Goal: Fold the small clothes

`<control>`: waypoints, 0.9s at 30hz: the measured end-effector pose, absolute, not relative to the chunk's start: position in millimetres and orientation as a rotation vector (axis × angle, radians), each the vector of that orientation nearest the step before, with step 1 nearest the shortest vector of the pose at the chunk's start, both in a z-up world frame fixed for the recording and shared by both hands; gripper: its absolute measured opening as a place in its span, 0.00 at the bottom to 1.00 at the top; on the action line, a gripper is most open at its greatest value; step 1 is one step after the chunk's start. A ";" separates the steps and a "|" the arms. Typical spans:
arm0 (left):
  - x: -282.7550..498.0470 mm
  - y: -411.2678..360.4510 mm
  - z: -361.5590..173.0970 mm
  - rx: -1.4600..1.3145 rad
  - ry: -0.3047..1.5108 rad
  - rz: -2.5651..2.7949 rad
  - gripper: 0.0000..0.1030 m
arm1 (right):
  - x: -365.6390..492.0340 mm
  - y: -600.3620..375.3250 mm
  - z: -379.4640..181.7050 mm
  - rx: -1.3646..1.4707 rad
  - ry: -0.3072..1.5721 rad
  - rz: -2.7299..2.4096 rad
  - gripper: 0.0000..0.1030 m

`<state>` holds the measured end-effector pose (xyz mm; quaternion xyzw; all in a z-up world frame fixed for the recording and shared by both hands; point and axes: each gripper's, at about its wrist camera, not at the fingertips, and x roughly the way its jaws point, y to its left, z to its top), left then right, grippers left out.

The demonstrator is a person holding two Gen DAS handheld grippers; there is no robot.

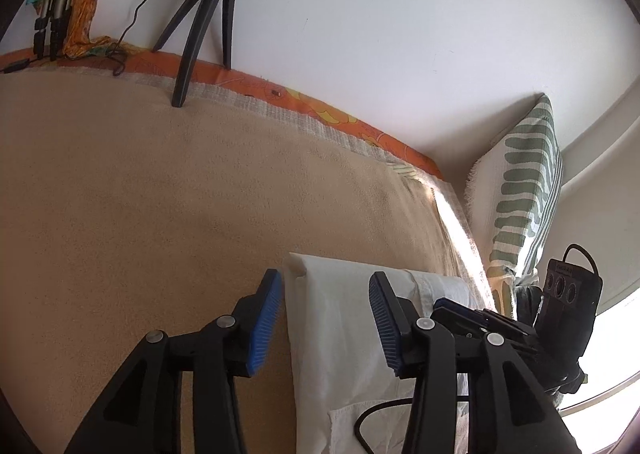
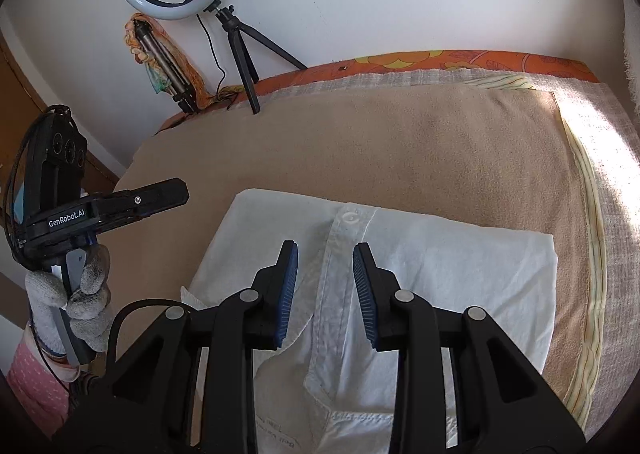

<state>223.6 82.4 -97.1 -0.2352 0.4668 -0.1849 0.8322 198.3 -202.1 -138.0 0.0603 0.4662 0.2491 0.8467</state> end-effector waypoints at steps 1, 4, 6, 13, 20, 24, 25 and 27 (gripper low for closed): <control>228.6 88.0 -104.5 -0.537 1.012 -0.398 0.46 | 200.6 -198.5 -149.4 0.107 1.016 0.515 0.31; 240.3 102.4 -127.3 -0.670 1.076 -0.419 0.47 | 195.4 -188.8 -180.9 -0.014 1.071 0.499 0.30; 245.2 106.1 -137.2 -0.729 1.099 -0.438 0.46 | 191.3 -184.0 -178.7 -0.063 1.054 0.495 0.31; 257.8 91.8 -140.1 -0.814 1.109 -0.533 0.47 | 190.4 -198.3 -145.0 0.180 1.022 0.610 0.32; 278.5 64.2 -156.4 -0.803 1.176 -0.560 0.47 | 192.5 -194.0 -150.5 0.188 1.036 0.607 0.32; 288.3 54.1 -163.5 -0.779 1.171 -0.556 0.35 | 202.4 -211.3 -158.9 0.250 1.056 0.552 0.32; 288.7 53.1 -164.1 -0.757 1.161 -0.532 0.25 | 204.5 -217.8 -160.9 0.277 1.059 0.541 0.32; 288.6 50.9 -166.1 -0.693 1.138 -0.484 0.15 | 209.8 -229.6 -166.3 0.332 1.073 0.524 0.32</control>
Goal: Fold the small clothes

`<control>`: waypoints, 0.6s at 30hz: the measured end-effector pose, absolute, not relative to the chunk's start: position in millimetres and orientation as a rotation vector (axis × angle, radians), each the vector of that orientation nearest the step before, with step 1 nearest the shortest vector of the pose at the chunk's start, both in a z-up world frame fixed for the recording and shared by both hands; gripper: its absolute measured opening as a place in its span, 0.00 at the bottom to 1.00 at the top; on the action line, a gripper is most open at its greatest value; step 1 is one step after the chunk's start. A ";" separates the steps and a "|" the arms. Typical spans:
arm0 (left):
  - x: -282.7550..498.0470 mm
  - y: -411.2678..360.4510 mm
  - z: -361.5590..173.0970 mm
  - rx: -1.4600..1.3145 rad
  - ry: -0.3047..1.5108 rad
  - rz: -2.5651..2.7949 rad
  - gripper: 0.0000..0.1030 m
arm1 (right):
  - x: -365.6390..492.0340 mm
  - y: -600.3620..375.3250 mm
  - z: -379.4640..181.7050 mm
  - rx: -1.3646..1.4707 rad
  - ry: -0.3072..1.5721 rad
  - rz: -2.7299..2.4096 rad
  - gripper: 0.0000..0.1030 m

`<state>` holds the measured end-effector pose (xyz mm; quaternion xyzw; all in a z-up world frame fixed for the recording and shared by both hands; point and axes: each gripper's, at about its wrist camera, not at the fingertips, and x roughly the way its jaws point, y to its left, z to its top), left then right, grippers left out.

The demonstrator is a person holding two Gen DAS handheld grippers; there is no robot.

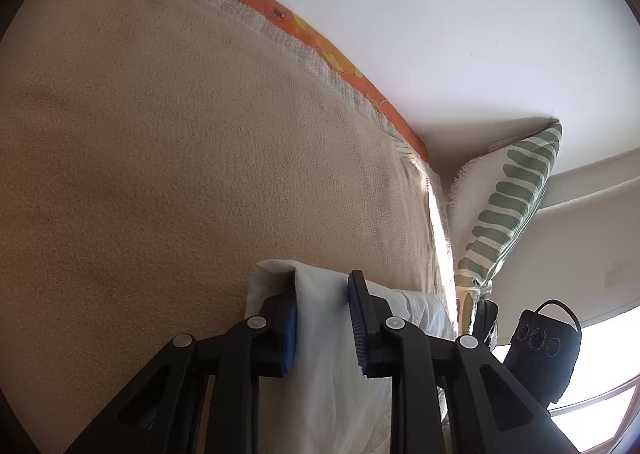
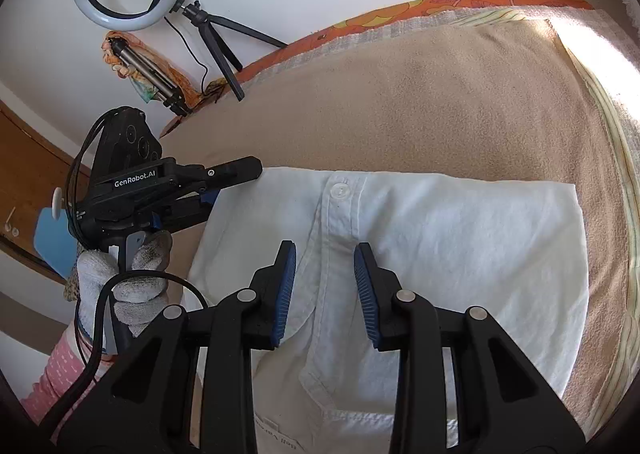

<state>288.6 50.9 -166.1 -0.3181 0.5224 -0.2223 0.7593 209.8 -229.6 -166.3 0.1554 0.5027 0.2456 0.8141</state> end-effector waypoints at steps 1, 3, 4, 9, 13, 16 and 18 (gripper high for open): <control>287.8 45.5 -166.3 -0.629 1.123 -0.464 0.15 | 211.3 -233.8 -169.1 0.351 1.078 0.517 0.31; 282.2 30.5 -163.4 -0.470 1.091 -0.426 0.11 | 213.3 -237.6 -174.5 0.361 1.093 0.515 0.30; 279.1 24.3 -160.8 -0.411 1.074 -0.414 0.11 | 213.4 -237.4 -175.6 0.354 1.096 0.515 0.30; 272.5 32.3 -143.2 -0.328 1.034 -0.358 0.14 | 206.3 -242.3 -153.1 0.318 1.031 0.531 0.31; 264.6 62.2 -125.9 -0.356 0.970 -0.265 0.16 | 204.8 -268.8 -137.8 0.347 0.976 0.485 0.31; 260.0 63.2 -111.2 -0.417 0.955 -0.345 0.20 | 207.9 -289.1 -136.9 0.386 0.961 0.445 0.31; 259.0 46.2 -105.2 -0.412 0.952 -0.414 0.20 | 210.1 -296.6 -137.8 0.390 0.955 0.422 0.31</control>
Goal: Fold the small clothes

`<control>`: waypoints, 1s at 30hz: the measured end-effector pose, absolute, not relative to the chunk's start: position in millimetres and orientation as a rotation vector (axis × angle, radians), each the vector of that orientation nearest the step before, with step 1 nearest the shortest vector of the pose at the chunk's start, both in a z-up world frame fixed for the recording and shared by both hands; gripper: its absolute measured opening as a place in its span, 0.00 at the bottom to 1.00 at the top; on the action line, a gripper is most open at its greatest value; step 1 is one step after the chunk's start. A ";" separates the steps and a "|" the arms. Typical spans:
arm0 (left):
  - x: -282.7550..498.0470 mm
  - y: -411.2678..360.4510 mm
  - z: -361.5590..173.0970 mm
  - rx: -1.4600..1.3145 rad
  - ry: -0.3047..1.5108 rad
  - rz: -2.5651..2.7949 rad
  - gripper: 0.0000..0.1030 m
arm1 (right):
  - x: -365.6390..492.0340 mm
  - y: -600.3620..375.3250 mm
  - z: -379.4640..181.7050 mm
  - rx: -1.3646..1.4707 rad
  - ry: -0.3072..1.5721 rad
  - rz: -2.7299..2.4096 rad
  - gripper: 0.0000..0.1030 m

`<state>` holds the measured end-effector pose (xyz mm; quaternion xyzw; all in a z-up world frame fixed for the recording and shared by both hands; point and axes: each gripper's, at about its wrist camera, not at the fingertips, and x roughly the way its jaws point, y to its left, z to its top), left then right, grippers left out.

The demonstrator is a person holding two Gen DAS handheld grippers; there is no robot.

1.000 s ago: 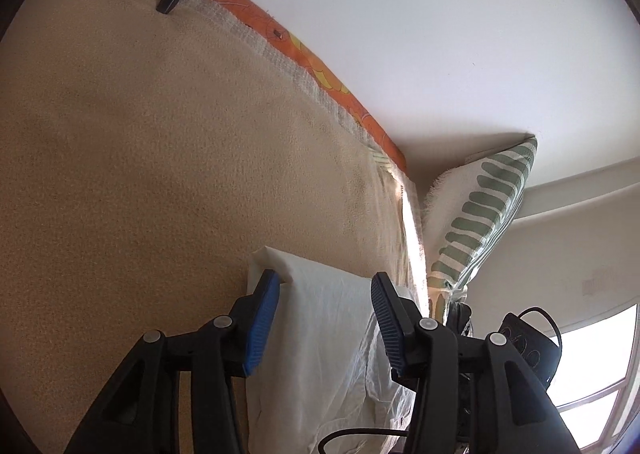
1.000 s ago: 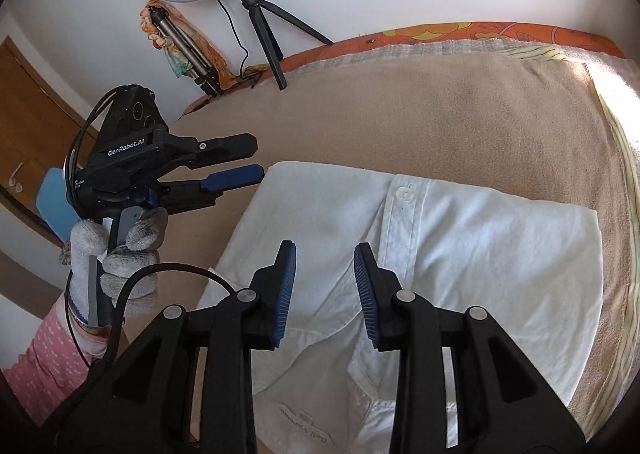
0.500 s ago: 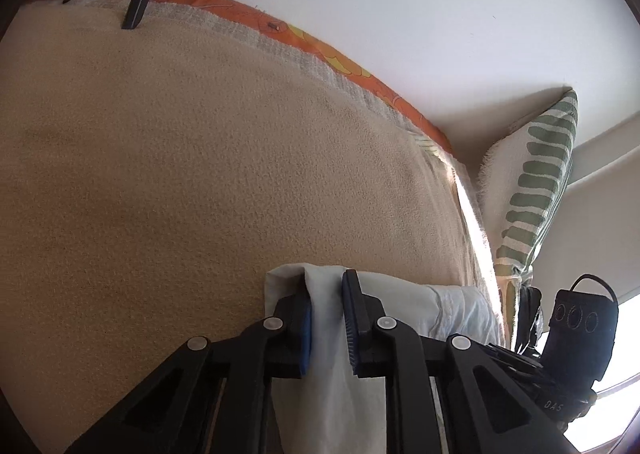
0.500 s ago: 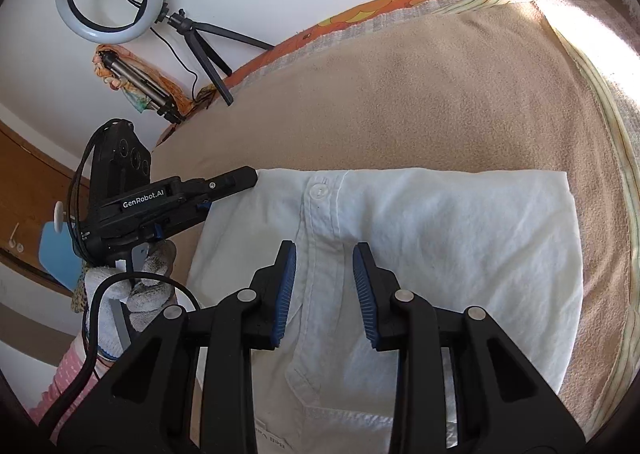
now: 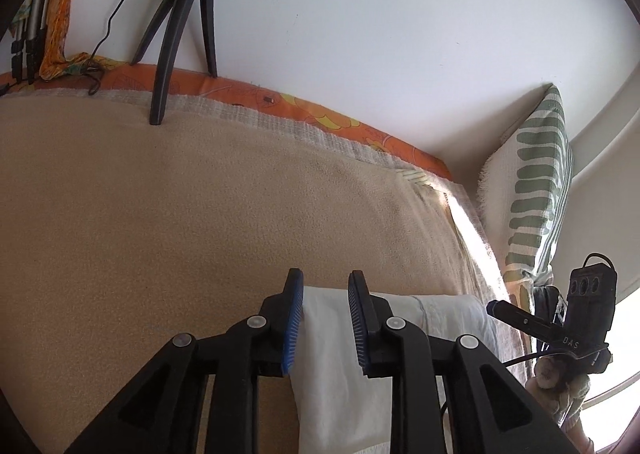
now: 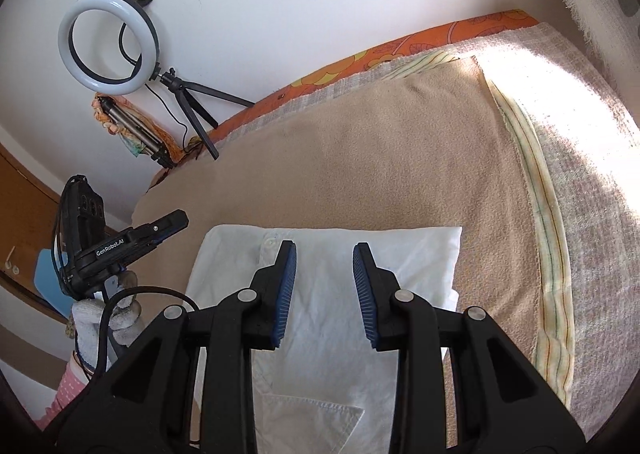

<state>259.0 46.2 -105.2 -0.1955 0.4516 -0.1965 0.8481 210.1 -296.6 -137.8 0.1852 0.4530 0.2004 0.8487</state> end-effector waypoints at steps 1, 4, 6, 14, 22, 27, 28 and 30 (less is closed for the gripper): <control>260.2 36.8 -105.9 -0.428 0.963 -0.463 0.20 | 210.6 -297.3 -139.1 0.385 0.956 0.417 0.31; 267.6 5.0 -113.6 -0.409 1.006 -0.526 0.20 | 211.5 -290.9 -143.9 0.327 0.958 0.409 0.30; 271.7 -14.6 -120.8 -0.357 1.031 -0.541 0.20 | 211.0 -282.5 -147.2 0.271 0.956 0.412 0.30; 275.6 -32.4 -154.9 -0.203 1.052 -0.499 0.17 | 220.0 -279.8 -184.4 0.136 1.037 0.312 0.24; 272.7 18.4 -144.9 -0.210 1.039 -0.365 0.10 | 215.2 -299.0 -174.5 0.134 1.034 0.267 0.24; 266.3 61.5 -131.2 -0.264 1.007 -0.262 0.13 | 205.3 -320.5 -160.7 0.208 1.016 0.259 0.27; 263.0 67.0 -126.1 -0.269 0.996 -0.260 0.14 | 201.5 -322.3 -156.5 0.213 1.006 0.266 0.27; 254.0 72.7 -114.3 -0.273 0.969 -0.272 0.19 | 192.8 -324.2 -148.9 0.230 0.989 0.295 0.27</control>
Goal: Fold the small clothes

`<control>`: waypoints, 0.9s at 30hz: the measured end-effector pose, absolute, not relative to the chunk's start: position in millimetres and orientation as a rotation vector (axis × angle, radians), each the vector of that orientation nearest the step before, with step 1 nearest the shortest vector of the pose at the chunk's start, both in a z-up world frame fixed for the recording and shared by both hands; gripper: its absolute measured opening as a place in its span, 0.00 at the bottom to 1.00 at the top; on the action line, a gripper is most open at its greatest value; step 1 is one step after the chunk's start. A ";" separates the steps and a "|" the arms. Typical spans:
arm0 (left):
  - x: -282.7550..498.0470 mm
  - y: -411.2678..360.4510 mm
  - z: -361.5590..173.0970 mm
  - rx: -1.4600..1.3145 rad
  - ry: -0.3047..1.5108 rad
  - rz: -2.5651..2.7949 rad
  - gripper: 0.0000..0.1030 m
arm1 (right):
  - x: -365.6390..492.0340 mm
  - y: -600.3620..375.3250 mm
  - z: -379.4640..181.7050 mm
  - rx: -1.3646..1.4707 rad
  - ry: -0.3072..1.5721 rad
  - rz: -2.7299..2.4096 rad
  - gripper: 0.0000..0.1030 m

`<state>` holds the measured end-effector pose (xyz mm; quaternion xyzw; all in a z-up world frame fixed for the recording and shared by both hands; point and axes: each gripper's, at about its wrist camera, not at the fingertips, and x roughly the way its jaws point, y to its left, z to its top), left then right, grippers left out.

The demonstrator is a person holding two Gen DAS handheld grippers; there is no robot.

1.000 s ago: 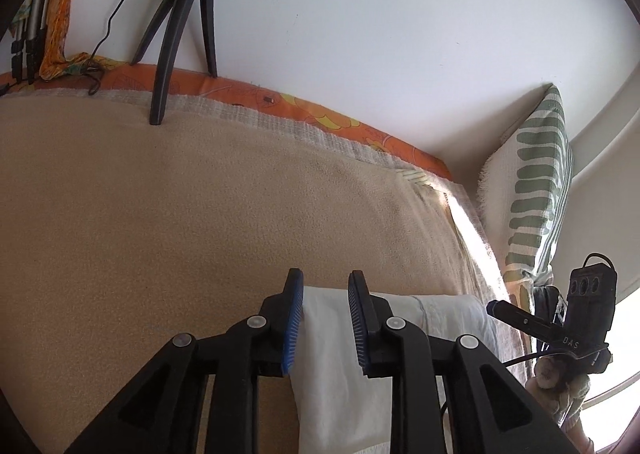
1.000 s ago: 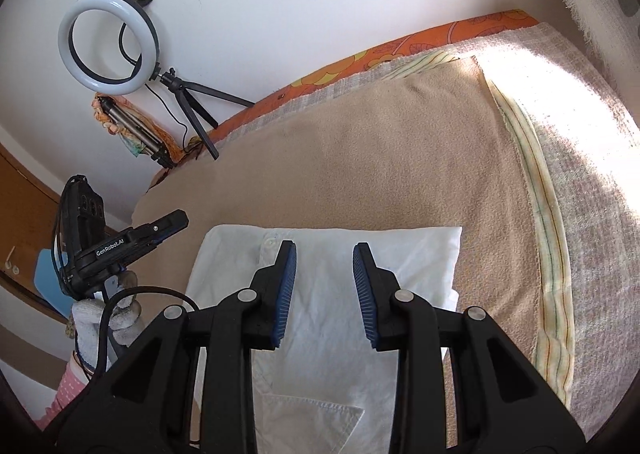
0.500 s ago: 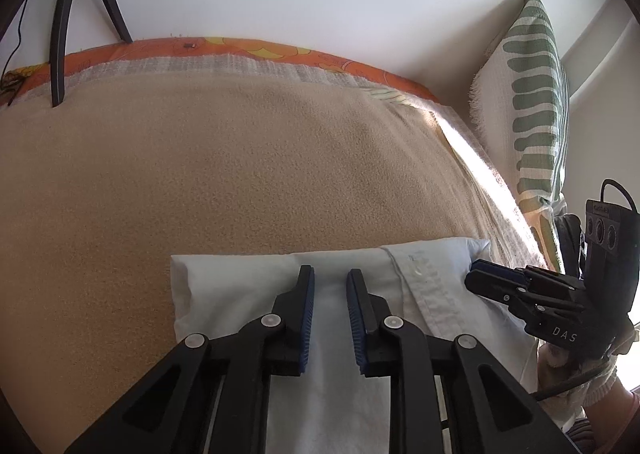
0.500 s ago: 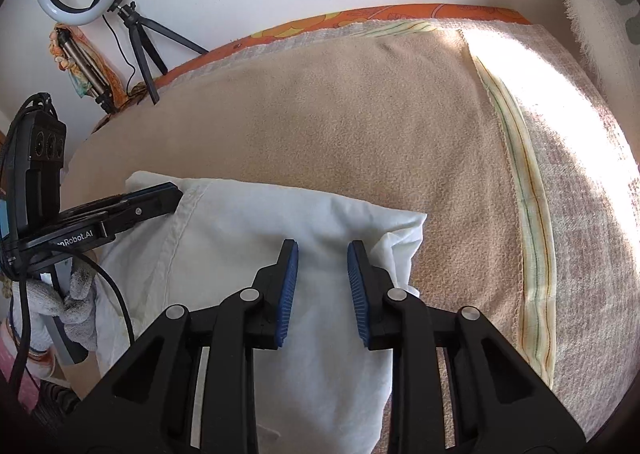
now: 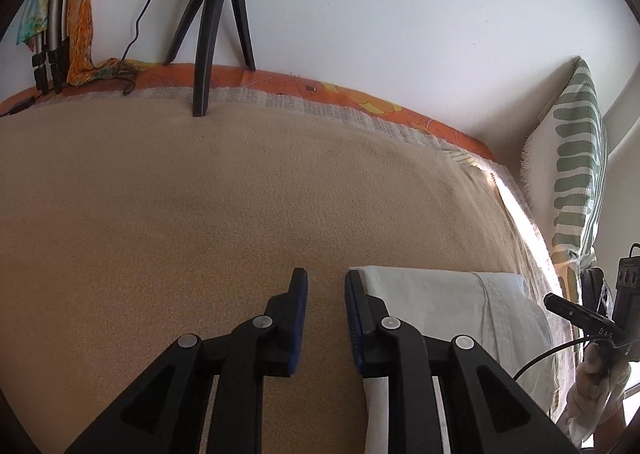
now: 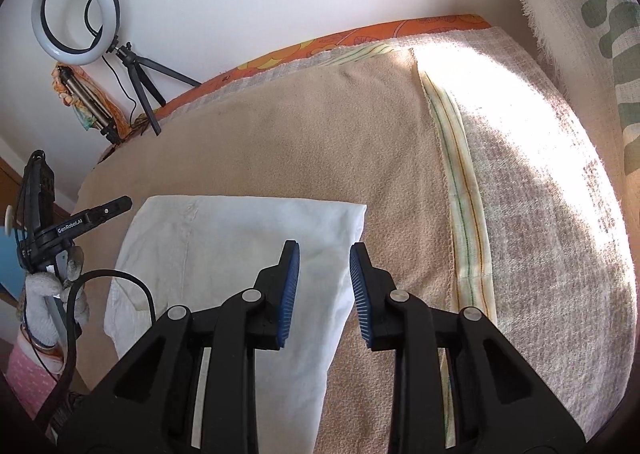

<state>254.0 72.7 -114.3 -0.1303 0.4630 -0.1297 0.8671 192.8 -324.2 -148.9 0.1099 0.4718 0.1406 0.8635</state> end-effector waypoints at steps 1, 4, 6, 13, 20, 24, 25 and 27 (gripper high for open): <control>248.8 74.1 -108.3 -0.282 0.961 -0.284 0.20 | 187.9 -324.4 -145.8 0.239 0.983 0.312 0.27; 229.4 70.0 -94.3 -0.294 0.948 -0.338 0.21 | 169.2 -322.1 -138.0 0.250 0.969 0.361 0.27; 214.7 59.6 -90.3 -0.291 0.956 -0.373 0.21 | 153.8 -316.7 -134.4 0.245 0.964 0.406 0.27; 174.7 27.2 -111.6 -0.239 1.041 -0.419 0.23 | 115.0 -296.0 -150.3 0.161 1.010 0.454 0.27; 168.5 30.7 -131.2 -0.233 1.087 -0.346 0.23 | 104.1 -306.4 -166.3 0.141 1.052 0.416 0.27; 162.3 24.3 -133.4 -0.148 1.074 -0.297 0.24 | 101.9 -307.1 -175.0 0.106 1.077 0.401 0.27; 160.3 22.2 -133.7 -0.126 1.070 -0.286 0.25 | 101.5 -307.0 -177.0 0.096 1.084 0.396 0.27; 155.3 18.8 -134.1 -0.077 1.054 -0.264 0.26 | 99.9 -307.7 -180.5 0.086 1.093 0.387 0.28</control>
